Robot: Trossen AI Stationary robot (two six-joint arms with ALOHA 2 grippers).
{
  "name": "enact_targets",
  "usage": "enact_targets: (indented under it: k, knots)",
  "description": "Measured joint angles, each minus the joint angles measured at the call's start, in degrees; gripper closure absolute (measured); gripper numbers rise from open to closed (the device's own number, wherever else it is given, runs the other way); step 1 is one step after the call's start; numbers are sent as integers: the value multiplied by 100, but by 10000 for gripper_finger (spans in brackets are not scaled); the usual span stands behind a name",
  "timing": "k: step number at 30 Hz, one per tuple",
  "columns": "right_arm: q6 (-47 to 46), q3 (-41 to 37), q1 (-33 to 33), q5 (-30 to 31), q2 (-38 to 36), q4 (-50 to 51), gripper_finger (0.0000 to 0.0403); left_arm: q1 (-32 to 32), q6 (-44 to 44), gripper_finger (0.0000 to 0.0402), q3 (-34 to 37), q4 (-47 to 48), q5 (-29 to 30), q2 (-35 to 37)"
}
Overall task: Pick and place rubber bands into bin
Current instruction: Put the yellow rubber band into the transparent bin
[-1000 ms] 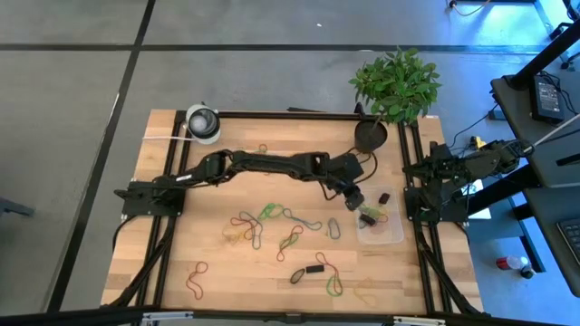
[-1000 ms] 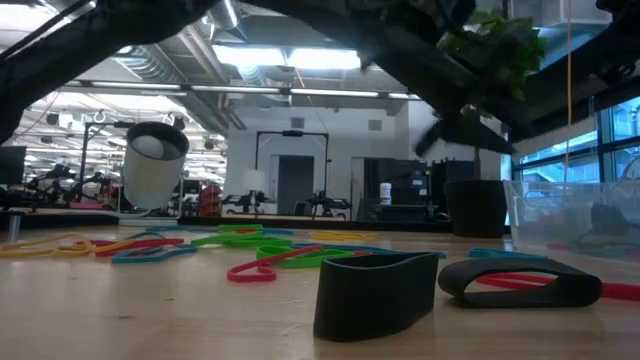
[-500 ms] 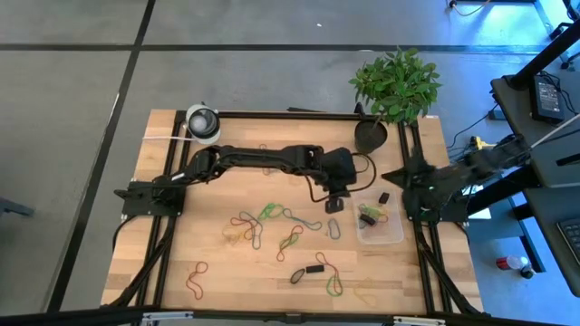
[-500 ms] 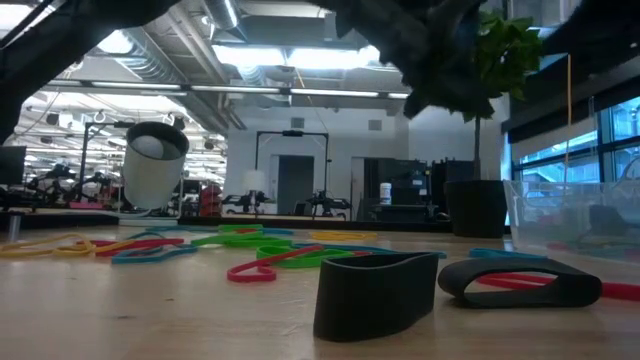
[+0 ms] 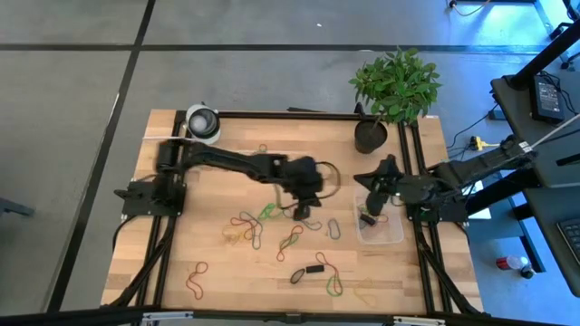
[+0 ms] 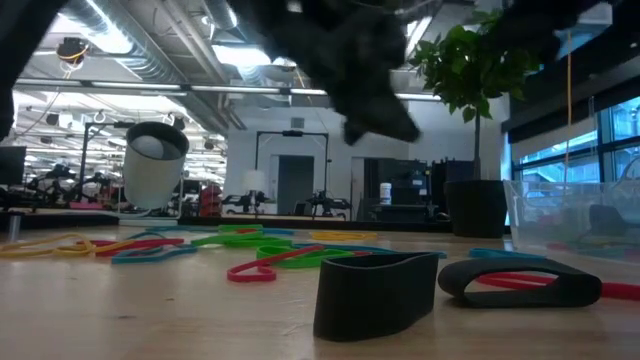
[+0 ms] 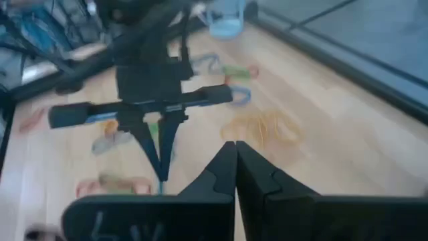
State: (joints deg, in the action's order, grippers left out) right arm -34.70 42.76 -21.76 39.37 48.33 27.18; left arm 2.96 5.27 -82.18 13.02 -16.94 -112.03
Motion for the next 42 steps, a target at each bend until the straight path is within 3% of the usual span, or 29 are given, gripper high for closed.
enact_targets:
  k: [6, 12, 16, 20, 24, 33, 38, 42]
  knots:
    - [768, 177, 552, -101, 995, -1411, 400, 5, 362, 400, 2120, -1086, 672, 1559]
    - [1404, 1130, 1209, -850, 2285, -1436, 401, -33, 887, 400, 3581, -1811, 1004, 2792]
    - [1344, 1844, 1575, -953, 3149, -1114, 399, -107, 1231, 400, 4145, -2030, 1291, 3348]
    - [1015, 2431, 1933, -1116, 3989, -308, 398, -247, 1474, 400, 4487, -2188, 1346, 3690]
    - [645, 2919, 2352, -1876, 4772, 124, 387, -454, 1519, 400, 4618, -2223, 1608, 3818]
    - [298, 3224, 2915, -3096, 6095, 215, 297, -754, 1519, 400, 4621, -2181, 1741, 3827]
    - [186, 3226, 3037, -3151, 6384, 293, 247, -845, 1519, 400, 4621, -2178, 1741, 3827]
    - [179, 3226, 3127, -2975, 6497, 371, 231, -855, 1517, 400, 4621, -2151, 1741, 3827]
